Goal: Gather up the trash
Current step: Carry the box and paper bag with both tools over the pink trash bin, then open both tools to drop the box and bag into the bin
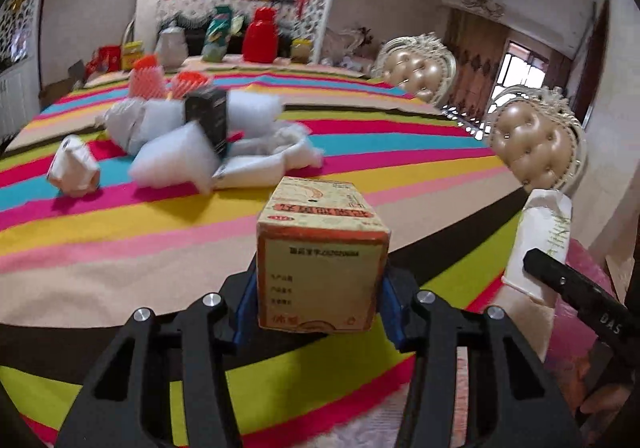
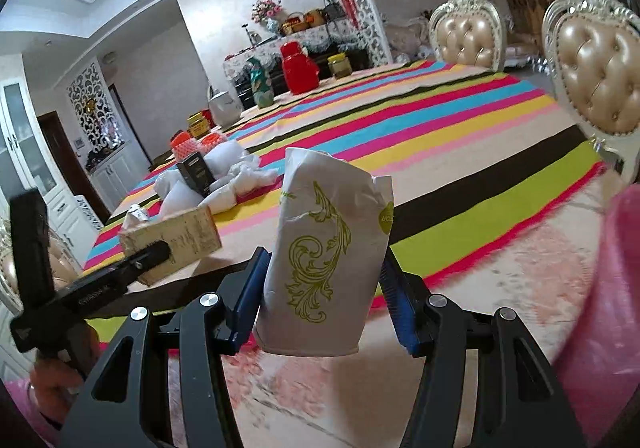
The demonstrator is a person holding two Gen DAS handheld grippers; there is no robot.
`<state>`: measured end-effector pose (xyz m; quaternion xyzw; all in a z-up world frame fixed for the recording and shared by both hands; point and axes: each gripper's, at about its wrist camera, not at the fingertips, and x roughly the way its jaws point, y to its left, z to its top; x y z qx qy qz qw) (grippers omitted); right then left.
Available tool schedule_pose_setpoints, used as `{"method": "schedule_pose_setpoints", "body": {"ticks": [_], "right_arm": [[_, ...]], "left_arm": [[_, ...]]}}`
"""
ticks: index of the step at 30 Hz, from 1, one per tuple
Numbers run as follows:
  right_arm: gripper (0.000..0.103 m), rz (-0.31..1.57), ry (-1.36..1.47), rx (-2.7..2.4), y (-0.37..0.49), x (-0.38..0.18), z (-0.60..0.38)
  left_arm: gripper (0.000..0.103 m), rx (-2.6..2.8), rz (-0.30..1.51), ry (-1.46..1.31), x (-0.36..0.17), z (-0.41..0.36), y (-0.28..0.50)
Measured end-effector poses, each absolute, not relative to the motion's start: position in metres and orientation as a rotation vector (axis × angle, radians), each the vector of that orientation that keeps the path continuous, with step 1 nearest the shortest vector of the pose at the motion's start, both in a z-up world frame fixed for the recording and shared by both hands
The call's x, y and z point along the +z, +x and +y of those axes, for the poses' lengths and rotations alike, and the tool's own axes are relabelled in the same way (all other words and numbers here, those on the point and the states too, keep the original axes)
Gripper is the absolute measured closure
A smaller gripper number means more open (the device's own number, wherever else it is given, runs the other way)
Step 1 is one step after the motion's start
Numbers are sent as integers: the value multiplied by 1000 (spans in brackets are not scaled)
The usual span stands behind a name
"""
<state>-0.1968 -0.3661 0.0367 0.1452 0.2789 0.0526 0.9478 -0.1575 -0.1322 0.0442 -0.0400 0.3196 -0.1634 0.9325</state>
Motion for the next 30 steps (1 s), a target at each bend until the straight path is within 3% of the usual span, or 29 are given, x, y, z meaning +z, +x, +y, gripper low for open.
{"method": "schedule_pose_setpoints", "body": {"ticks": [7,17,30], "right_arm": [[48,530,290,-37,-240,40,-411],[48,488,288,-347,-302,49,-531],[48,573,280,-405,-332,19,-601]], "left_arm": [[54,-524,629,-61,52,-191,-165],[54,-940,574,-4,72,-341,-193],[53,-1205,726,84,27,-494,-194]]}}
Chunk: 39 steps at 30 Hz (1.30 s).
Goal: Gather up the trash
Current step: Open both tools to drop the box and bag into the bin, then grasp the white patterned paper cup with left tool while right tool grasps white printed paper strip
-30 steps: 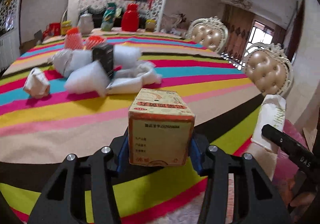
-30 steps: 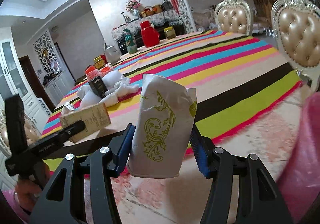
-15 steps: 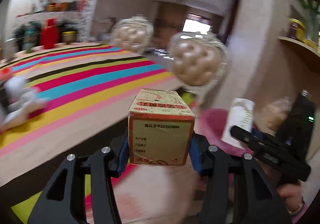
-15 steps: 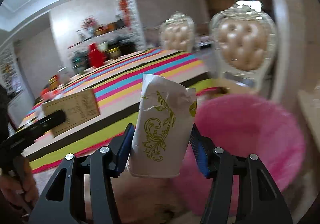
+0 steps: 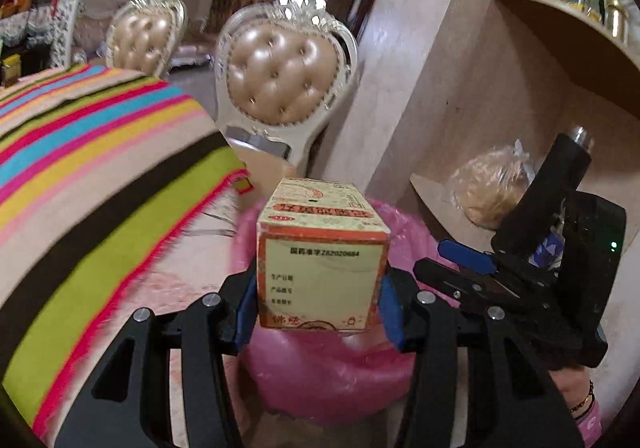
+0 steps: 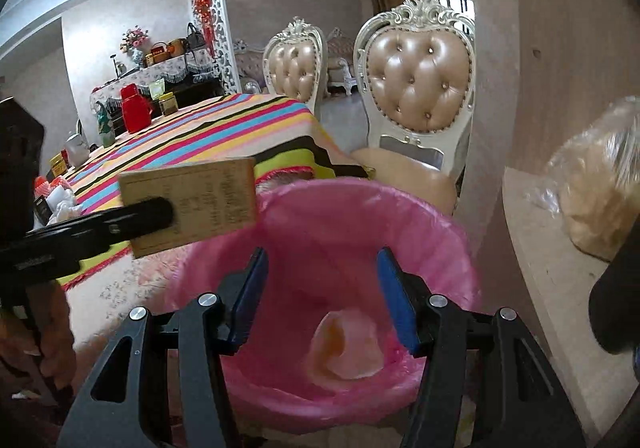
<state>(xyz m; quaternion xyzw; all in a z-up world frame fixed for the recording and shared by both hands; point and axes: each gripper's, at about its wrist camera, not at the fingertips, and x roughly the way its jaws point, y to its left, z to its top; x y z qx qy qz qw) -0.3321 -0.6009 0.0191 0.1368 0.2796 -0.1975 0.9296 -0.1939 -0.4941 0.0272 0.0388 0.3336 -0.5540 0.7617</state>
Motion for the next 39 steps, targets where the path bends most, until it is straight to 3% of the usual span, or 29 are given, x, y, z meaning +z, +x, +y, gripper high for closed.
{"method": "schedule_pose_setpoints", "body": {"ticks": [5,7,9,13,15,24,35,39], "right_arm": [[45,569,310,-424,-332,17,-606],[40,556,309,-440,-335,22,-603],[28,539,310,-447,-336,27,-602],[25,490,282,-441,-335,43,-589],[14,466,273,-427,-332,49,-581],[6,400,181,-222,-270,70,-480],[6,410,92,121,-173,73,-311],[6,501,23,261,-127,64,-250]], "left_arm": [[50,-1165,778,124,13,-499,-189],[38,-1152,769,120,13,-490,-187],[27,-1135,751,99,18,-480,-187],[17,-1095,723,61,30,-448,-184],[4,-1046,679,52,36,-423,-183],[4,-737,450,-18,70,-257,-173],[4,-297,426,-45,80,-56,-150],[4,-122,540,29,73,-4,-127]]}}
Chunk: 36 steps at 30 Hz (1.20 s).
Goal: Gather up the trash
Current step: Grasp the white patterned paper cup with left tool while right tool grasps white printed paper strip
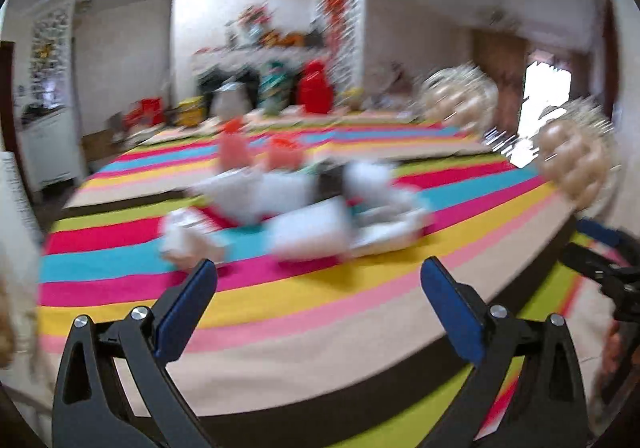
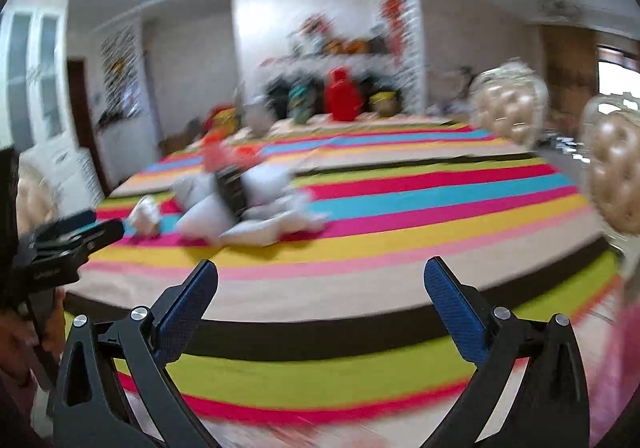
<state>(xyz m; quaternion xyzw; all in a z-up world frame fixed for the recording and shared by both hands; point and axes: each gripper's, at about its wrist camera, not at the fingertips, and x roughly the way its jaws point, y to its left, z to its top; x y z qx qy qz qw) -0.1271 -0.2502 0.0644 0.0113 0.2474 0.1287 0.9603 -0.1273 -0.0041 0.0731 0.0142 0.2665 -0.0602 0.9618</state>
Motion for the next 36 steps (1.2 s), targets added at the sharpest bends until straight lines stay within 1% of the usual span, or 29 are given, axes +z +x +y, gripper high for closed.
{"method": "schedule_pose_setpoints", "body": {"ticks": [3,8,10,11,12,13,15,18,21,25,26,28,29,30,31,33,36], "right_arm": [[6,576,-45,313,-93,57,-214],[6,701,-112,383,-42,41,-183],[6,722,-139,447,-23,37,-177],[8,726,-153,467,-17,36,-175],[13,728,-174,486,-11,36,-173],[16,729,-190,501,-7,36,-171],[25,734,-221,543,5,36,-167],[32,757,-262,612,20,31,-162],[35,760,-305,645,33,23,-153],[35,804,-348,640,46,13,-148],[38,806,-350,637,47,13,-150],[49,816,-382,605,47,10,-150],[57,812,-396,584,44,10,-152],[62,810,-395,578,43,10,-152],[64,809,-383,576,39,11,-155],[67,805,-347,559,31,14,-160],[68,799,-296,549,20,16,-164]], "left_arm": [[4,-63,651,-69,63,38,-105],[5,-1,685,-197,50,83,-90],[5,6,685,-211,49,87,-87],[5,5,688,-218,47,91,-84],[5,5,691,-221,47,91,-87],[5,6,694,-224,46,92,-85],[5,14,698,-223,44,94,-78],[5,26,709,-223,42,96,-69],[5,31,722,-228,41,95,-58],[5,33,755,-239,36,92,-43],[5,31,763,-247,34,92,-39],[5,34,776,-258,32,90,-31],[5,37,782,-262,31,90,-27],[5,42,793,-269,29,89,-20],[5,44,796,-272,28,89,-17],[9,63,807,-274,25,88,-6],[14,90,821,-273,20,87,9]]}}
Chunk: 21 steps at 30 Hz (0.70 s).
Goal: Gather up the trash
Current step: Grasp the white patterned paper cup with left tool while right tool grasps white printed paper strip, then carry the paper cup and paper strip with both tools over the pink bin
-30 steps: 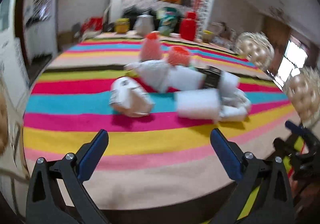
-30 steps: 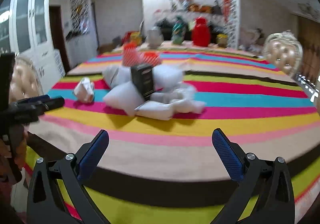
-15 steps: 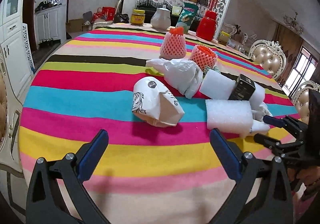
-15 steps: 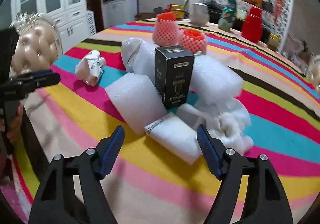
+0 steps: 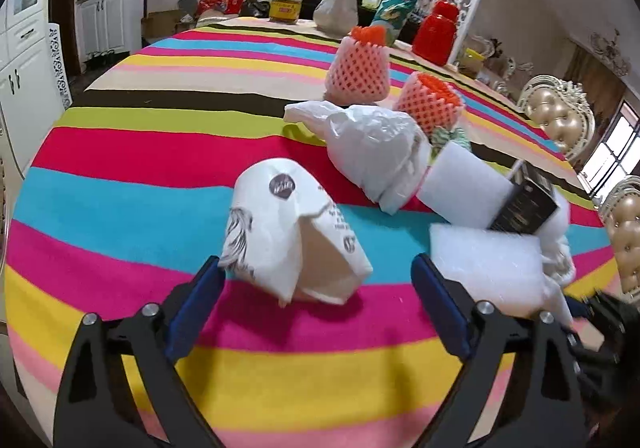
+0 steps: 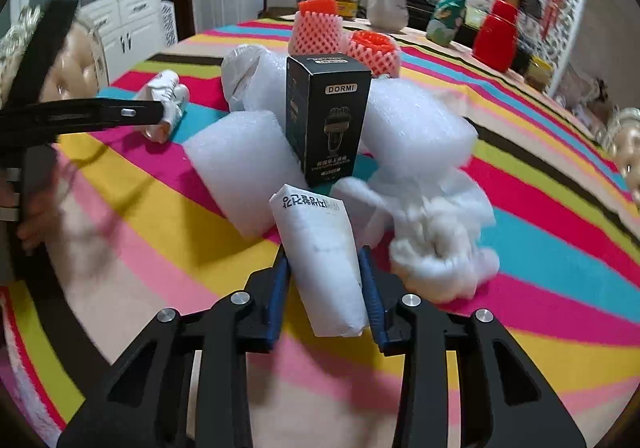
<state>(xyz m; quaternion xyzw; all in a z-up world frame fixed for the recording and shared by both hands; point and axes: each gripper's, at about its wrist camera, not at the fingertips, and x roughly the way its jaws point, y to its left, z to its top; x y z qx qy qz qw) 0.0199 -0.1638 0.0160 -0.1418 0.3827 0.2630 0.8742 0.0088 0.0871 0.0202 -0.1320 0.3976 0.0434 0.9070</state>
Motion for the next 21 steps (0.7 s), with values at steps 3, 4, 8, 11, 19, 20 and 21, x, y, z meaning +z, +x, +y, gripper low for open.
{"method": "schedule_pose_setpoints", "body": {"ticks": [3,4,8,11,19,20,21], "right_arm": [[69,773,-250,557,14,21,-169],[69,766,-239,558,14,22,-170],[69,751,-209,538,14,24,-177],[69,738,-207,534,13,26,-178],[69,725,-231,512,10,26,-175],[69,731,-225,510,10,26,-175],[69,733,-222,510,10,25,-176]], "left_arm": [[37,115,846,-288,11,89,24],[38,120,847,-297,11,90,26],[55,85,800,-311,16,90,25],[56,76,752,-306,22,88,19],[56,50,626,-204,41,64,-20],[56,39,618,-193,42,60,-26],[56,25,609,-181,44,54,-35]]}}
